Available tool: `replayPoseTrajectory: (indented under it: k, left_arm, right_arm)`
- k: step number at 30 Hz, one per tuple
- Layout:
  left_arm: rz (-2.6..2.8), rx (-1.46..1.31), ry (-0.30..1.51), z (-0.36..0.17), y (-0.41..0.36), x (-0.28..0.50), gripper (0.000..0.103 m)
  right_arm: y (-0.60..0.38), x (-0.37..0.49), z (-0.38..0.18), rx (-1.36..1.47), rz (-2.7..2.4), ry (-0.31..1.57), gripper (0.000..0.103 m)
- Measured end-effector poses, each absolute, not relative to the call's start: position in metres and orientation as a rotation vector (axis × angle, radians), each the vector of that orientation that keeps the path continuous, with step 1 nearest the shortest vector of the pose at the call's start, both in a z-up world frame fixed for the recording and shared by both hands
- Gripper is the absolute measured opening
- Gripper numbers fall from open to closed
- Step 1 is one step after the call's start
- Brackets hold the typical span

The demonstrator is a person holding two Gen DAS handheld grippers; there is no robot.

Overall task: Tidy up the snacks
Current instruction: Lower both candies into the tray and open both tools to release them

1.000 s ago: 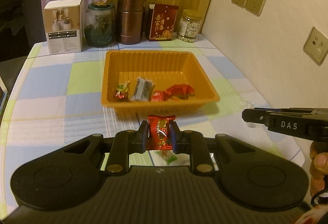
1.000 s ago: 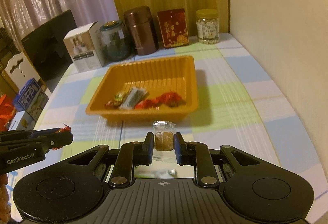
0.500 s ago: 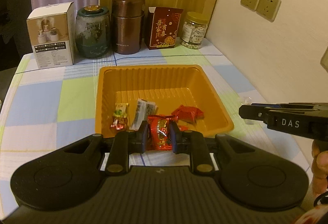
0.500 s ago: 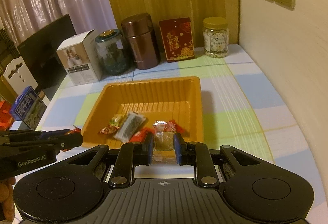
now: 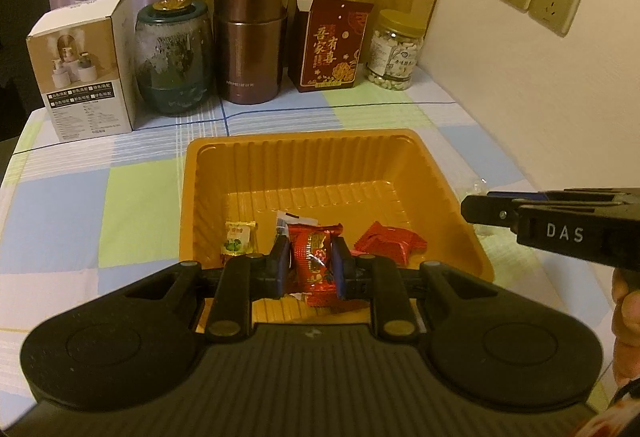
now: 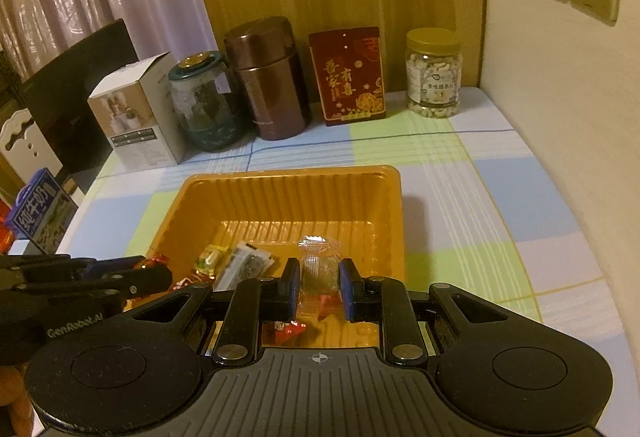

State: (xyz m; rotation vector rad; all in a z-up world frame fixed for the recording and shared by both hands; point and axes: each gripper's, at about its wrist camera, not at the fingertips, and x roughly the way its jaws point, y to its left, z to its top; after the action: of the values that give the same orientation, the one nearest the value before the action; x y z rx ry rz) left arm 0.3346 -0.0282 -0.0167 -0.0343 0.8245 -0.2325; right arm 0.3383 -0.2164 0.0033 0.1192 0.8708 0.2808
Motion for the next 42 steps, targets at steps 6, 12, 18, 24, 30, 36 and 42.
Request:
replayPoseTrajectory:
  k: [6,12,18,24,30,36,42]
  left_arm:
    - [-0.232,-0.033,0.840,-0.027,-0.029,0.349,0.020]
    - [-0.225,-0.035,0.854,-0.036,-0.029,0.360,0.020]
    - [-0.198,-0.042,0.877,-0.046,-0.029,0.367,0.031]
    - [-0.193,-0.052,0.871,-0.044,-0.023,0.360,0.031]
    - [-0.193,-0.048,0.868,-0.041,-0.022,0.354,0.032]
    - [-0.196,-0.046,0.869,-0.040,-0.022,0.351,0.032]
    - [-0.196,-0.046,0.869,-0.040,-0.022,0.352,0.032]
  right_arm:
    - [-0.216,0.351,-0.007,0.128,0.279,0.886,0.021]
    - [-0.217,0.358,-0.016,0.139,0.273,0.899,0.021]
    - [-0.218,0.360,-0.022,0.146,0.273,0.913,0.021]
    - [-0.221,0.361,-0.023,0.150,0.266,0.917,0.021]
    - [-0.220,0.358,-0.020,0.154,0.267,0.917,0.021]
    - [-0.215,0.359,-0.015,0.161,0.278,0.910,0.021]
    - [-0.212,0.361,-0.014,0.162,0.281,0.908,0.021]
